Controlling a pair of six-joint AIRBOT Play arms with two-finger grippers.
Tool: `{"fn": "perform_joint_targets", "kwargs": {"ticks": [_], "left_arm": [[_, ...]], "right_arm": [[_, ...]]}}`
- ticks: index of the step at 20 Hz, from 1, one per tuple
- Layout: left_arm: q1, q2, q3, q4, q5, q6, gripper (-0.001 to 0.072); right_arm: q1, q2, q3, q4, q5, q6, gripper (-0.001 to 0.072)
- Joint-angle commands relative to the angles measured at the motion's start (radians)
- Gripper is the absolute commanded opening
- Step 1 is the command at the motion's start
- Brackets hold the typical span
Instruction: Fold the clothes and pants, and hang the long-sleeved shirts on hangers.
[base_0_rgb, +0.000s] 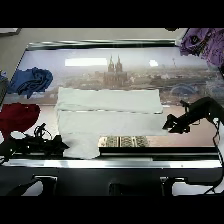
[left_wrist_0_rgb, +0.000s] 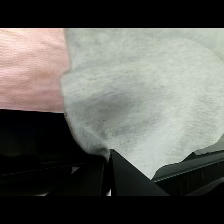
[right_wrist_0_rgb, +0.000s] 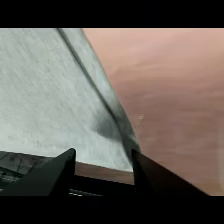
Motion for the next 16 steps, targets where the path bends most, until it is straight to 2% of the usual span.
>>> {"fn": "perform_joint_targets", "kwargs": {"ticks": [1,6,7,9,10,13,16], "left_arm": [[-0.001,-0.001,0.001,-0.001,0.001,0.001,0.0023],[-0.001,-0.001,0.001,-0.001,0.002,0.008,0.0023],[-0.001,-0.001,0.001,-0.001,0.002,0.008,0.0022],[-0.001,-0.001,0.004,0.000,0.005,0.008,0.0022],[0.000,0.000,0.015,0.000,0.003,0.018,0.0021],[0.000,0.014,0.123,0.037,-0.015,0.022,0.0020],[0.000,0.047,0.275,0.120,-0.076,-0.043,0.0020]], "right_arm": [[0.030,-0.007,-0.001,-0.113,-0.005,0.053,0.0439],[0.031,-0.007,-0.036,-0.052,0.011,0.056,0.0425],[0.031,-0.007,-0.065,-0.014,0.020,0.056,0.0353],[0.031,-0.007,-0.115,0.049,0.052,0.054,0.0127],[0.031,-0.006,-0.119,0.060,0.064,0.053,0.0039],[0.031,0.058,-0.118,0.041,0.130,0.086,0.0032],[0.031,0.174,-0.118,0.015,0.120,0.148,0.0032]]}}
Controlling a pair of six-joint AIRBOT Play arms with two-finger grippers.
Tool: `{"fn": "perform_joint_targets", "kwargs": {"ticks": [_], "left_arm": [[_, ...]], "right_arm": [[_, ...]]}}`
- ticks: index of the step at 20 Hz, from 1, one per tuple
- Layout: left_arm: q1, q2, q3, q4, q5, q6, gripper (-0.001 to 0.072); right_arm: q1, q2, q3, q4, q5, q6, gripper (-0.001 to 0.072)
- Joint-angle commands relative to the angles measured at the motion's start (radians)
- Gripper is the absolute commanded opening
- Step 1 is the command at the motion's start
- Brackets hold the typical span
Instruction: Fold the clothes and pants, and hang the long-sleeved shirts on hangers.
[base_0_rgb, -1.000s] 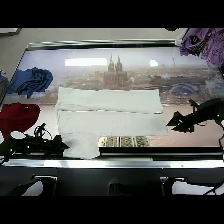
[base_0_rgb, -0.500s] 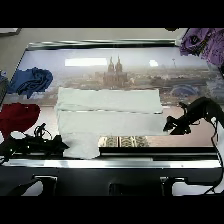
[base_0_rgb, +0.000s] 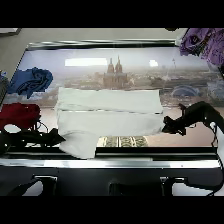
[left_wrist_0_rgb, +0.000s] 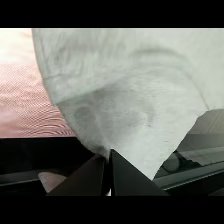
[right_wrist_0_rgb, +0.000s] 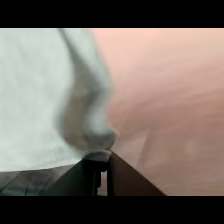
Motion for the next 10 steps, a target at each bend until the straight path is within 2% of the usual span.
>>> {"fn": "perform_joint_targets", "kwargs": {"ticks": [1,5,8,10], "left_arm": [[0.000,0.045,0.153,0.100,-0.079,-0.075,0.0020],[0.000,0.203,0.243,0.202,-0.219,-0.192,0.0020],[-0.001,0.320,0.242,0.202,-0.332,-0.217,0.0019],[-0.001,0.365,0.242,0.200,-0.345,-0.219,0.0019]], "right_arm": [[0.000,0.128,-0.004,-0.020,-0.043,0.080,0.0032],[0.000,0.294,-0.004,-0.109,-0.218,0.134,0.0033],[0.000,0.391,-0.004,-0.141,-0.306,0.148,0.0033],[0.000,0.415,-0.004,-0.138,-0.305,0.148,0.0033]]}}
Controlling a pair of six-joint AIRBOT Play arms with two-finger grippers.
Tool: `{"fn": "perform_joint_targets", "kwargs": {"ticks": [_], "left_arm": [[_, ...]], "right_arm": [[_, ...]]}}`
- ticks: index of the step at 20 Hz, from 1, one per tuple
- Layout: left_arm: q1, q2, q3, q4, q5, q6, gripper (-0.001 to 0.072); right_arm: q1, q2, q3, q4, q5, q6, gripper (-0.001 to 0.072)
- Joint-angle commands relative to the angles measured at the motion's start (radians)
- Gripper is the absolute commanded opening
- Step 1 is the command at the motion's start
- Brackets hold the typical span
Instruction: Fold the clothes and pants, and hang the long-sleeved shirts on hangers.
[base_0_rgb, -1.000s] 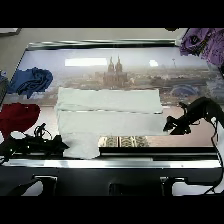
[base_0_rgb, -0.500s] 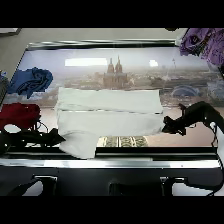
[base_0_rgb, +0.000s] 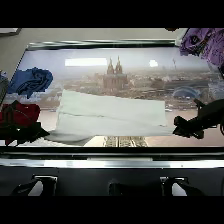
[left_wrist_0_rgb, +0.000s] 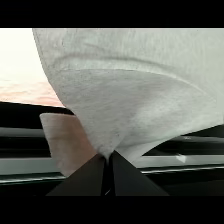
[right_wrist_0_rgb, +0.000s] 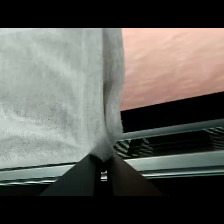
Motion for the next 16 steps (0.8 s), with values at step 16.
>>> {"fn": "perform_joint_targets", "kwargs": {"ticks": [16], "left_arm": [[-0.149,-0.754,0.554,-0.093,0.289,0.127,0.0019]], "right_arm": [[0.000,-0.310,0.100,0.221,0.490,-0.101,0.0034]]}}
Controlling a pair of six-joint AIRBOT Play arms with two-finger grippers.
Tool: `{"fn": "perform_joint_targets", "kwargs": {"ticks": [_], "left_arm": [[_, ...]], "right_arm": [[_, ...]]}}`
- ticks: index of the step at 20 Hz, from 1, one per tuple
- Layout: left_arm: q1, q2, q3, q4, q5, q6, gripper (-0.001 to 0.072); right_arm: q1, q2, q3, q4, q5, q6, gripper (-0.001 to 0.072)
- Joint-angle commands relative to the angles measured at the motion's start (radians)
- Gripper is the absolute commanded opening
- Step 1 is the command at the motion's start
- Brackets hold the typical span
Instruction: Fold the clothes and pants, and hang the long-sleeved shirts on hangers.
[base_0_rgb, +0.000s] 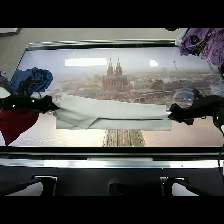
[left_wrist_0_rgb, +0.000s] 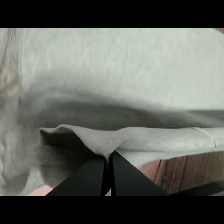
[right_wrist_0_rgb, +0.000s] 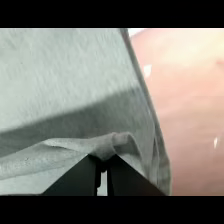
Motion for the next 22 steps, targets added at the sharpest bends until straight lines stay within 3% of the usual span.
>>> {"fn": "perform_joint_targets", "kwargs": {"ticks": [1,5,9,10,11,12,13,14,15,18,19,22], "left_arm": [[-0.037,-0.229,0.205,0.000,0.032,0.012,0.0019],[-0.068,-0.408,0.381,0.000,0.032,-0.009,0.0019],[-0.066,-0.496,0.438,0.000,0.033,-0.042,0.0022],[-0.066,-0.500,0.438,0.000,0.032,-0.042,0.0035],[-0.066,-0.499,0.438,0.000,0.032,-0.042,0.0129],[-0.066,-0.492,0.438,0.000,0.031,-0.042,0.0302],[-0.063,-0.481,0.438,0.000,0.029,-0.042,0.0382],[-0.058,-0.467,0.438,0.001,0.021,-0.042,0.0397],[-0.050,-0.452,0.438,0.002,0.008,-0.042,0.0397],[-0.027,-0.397,0.438,0.039,-0.036,-0.065,0.0397],[-0.027,-0.380,0.438,0.065,-0.040,-0.072,0.0397],[-0.028,-0.352,0.438,0.084,-0.048,-0.077,0.0397]], "right_arm": [[0.000,-0.101,0.041,0.059,0.103,-0.022,0.0034],[0.062,-0.180,0.046,0.064,0.175,-0.054,0.0034],[0.092,-0.219,0.046,0.035,0.256,0.040,0.0044],[0.092,-0.219,0.047,0.035,0.247,0.048,0.0099],[0.090,-0.219,0.061,0.034,0.210,0.073,0.0222],[0.078,-0.217,0.092,0.033,0.156,0.080,0.0333],[0.058,-0.209,0.138,0.030,0.081,0.080,0.0372],[0.028,-0.196,0.184,0.025,0.016,0.079,0.0397],[-0.016,-0.178,0.228,0.014,-0.040,0.080,0.0471],[-0.171,-0.159,0.269,0.031,-0.135,0.067,0.0506],[-0.205,-0.171,0.262,0.062,-0.160,0.030,0.0538],[-0.218,-0.234,0.249,0.135,-0.225,-0.097,0.0539]]}}
